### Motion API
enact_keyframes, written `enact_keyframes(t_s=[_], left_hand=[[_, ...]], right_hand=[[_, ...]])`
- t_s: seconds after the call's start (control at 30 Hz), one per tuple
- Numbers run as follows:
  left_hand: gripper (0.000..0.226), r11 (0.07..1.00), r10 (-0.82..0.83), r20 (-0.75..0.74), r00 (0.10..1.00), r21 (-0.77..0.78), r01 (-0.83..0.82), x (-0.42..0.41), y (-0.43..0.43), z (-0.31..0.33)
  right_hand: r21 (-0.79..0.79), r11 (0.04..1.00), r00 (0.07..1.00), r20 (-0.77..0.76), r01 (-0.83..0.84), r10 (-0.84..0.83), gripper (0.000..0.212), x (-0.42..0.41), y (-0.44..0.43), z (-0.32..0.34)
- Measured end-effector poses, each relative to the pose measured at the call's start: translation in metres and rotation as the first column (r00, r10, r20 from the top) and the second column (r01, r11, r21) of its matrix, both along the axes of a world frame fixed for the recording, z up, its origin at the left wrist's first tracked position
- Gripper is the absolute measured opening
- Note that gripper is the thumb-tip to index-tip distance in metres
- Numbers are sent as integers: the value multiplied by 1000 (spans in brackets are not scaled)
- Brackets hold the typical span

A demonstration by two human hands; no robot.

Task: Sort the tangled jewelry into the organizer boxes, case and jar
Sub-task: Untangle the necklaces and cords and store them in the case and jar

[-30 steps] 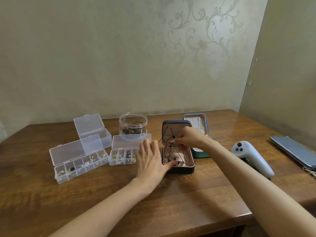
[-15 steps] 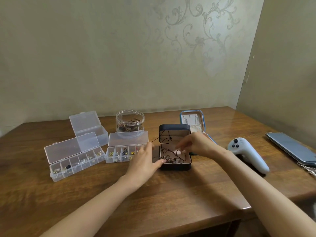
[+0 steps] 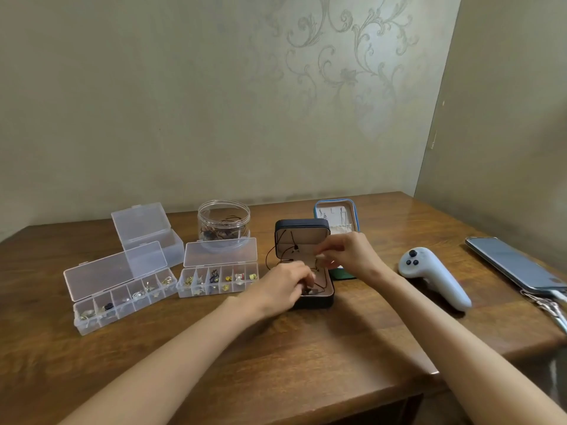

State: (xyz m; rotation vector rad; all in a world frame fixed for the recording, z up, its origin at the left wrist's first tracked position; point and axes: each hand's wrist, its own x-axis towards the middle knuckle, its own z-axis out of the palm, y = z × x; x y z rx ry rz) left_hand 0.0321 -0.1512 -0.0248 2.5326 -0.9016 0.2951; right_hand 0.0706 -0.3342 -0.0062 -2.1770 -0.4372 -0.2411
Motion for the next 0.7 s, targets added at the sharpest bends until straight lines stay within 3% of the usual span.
enact_keyframes(t_s=[0.13,0.27,0.37,0.43,0.53,0.6,0.7], left_hand=[[14,991,17,-79,997,-128,-27,-1,5,-7],[15,991,16,-93,996,-129,-28,-8,15,-7],[17,992,2,-120,993,-123,-16,-17,22,-5],[18,991,14,-123,992,-127,-30,-22,27,-4],[16,987,11,-133,991,-157,-32,-29,32,-5],[16,987,1,-136,991,-158,-23,-31,32,-5],[14,989,-19,-121,992,-149,1,-31,30,-5]], right_hand=[[160,985,997,35,58,-64,19,7,-1,4],[263,964,993,90,50,-76,12,16,12,13],[351,935,996,49,56,-78,9,21,22,18],[333,941,995,53,65,-87,7,26,27,17],[184,975,971,176,127,-160,4,32,35,10],[102,964,908,323,245,-265,3,33,42,3],[174,933,793,491,315,-360,8,35,50,-6]])
